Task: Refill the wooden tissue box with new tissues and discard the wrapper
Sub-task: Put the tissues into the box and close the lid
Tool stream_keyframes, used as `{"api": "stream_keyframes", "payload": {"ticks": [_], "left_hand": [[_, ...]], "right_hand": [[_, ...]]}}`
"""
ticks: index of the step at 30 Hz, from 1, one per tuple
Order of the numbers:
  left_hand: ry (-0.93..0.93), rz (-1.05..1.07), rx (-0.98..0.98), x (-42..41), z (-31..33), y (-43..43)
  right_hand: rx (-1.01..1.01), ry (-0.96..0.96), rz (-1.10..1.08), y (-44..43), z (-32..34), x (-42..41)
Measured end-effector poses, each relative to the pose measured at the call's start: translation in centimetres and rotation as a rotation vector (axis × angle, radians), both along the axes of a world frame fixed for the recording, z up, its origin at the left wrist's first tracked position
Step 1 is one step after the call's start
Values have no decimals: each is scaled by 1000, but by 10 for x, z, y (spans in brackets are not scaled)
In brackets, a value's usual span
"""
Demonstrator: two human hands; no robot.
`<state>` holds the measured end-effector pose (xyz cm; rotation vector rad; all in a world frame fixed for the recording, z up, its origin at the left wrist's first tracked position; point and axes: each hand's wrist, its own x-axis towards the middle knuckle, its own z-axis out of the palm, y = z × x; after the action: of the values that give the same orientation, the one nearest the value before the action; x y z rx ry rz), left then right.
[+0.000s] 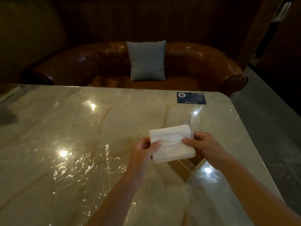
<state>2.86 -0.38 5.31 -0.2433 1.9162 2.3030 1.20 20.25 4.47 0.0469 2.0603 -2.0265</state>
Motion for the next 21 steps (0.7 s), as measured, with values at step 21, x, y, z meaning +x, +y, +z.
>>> {"api": "stream_keyframes", "payload": {"ticks": [21], "left_hand": [[-240,53,-139,-2,-19,65]], "right_hand": [[295,-88,75,54,-14,-35]]}}
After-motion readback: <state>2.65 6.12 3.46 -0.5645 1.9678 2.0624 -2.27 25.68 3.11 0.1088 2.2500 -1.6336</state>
